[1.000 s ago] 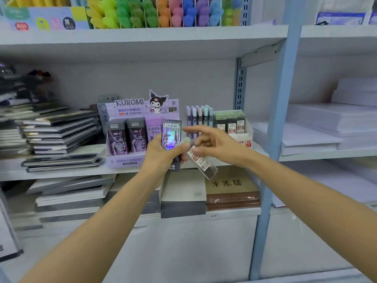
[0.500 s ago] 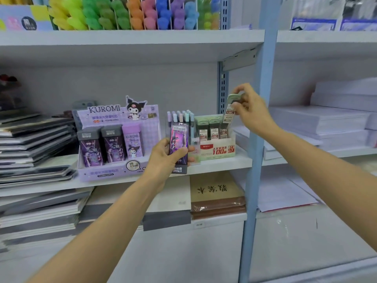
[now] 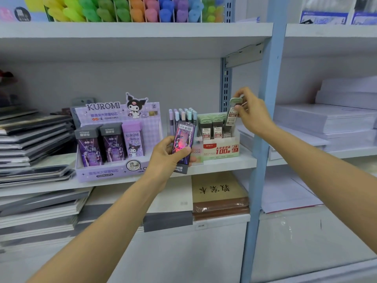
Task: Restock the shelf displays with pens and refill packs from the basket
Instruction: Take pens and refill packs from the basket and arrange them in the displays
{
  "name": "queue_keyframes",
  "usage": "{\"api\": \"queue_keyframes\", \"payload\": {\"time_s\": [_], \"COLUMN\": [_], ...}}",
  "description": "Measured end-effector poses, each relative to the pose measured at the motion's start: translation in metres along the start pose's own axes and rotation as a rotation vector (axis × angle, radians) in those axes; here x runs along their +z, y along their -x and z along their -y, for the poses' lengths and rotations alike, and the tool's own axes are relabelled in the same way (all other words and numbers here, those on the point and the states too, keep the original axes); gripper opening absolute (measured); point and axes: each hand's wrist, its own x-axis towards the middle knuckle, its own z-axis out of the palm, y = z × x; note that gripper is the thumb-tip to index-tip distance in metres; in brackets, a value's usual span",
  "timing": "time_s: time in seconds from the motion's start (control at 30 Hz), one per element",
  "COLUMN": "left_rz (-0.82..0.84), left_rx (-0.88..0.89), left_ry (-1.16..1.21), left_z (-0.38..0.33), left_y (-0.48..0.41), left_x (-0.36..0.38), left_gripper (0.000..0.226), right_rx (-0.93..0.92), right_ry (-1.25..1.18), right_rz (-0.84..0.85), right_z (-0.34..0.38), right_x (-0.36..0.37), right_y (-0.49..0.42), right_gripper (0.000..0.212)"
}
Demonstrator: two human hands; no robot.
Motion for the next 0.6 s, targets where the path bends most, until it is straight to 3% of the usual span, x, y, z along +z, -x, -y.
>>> {"api": "queue_keyframes", "payload": {"time_s": [0.17, 0.3, 0.43, 0.53, 0.6], "left_rz": [0.016, 0.016, 0.027, 0.055, 0.067], "left_rx": [-0.006, -0.009, -0.026, -0.026, -0.024], "left_ry": [0.011, 0.013, -0.006, -0.058, -0.089], "left_z": [0.000, 0.001, 0.002, 0.001, 0.000], "left_y": [0.001, 0.002, 0.004, 0.005, 0.006], "left_x": [0.002, 0.001, 0.000, 0.000, 0.001], "left_gripper": [0.032, 0.037, 0.040, 0.037, 0.034], "right_rx": [0.065, 0.069, 0.107, -0.011, -0.079], "right_ry": [0.060, 0.150, 0.187, 0.021, -0.219], "right_rz": [0.166, 0.108, 0.092, 0.043, 0.147], "right_z": [-0.004, -0.008, -0.004, 0.014, 0.033], "right_x": [0.012, 0.021, 0.022, 0.018, 0.018], "right_y": [0.006, 0.007, 0.006, 0.015, 0.025], "right_gripper": [0.015, 0.014, 0.027, 0.034, 0.033]}}
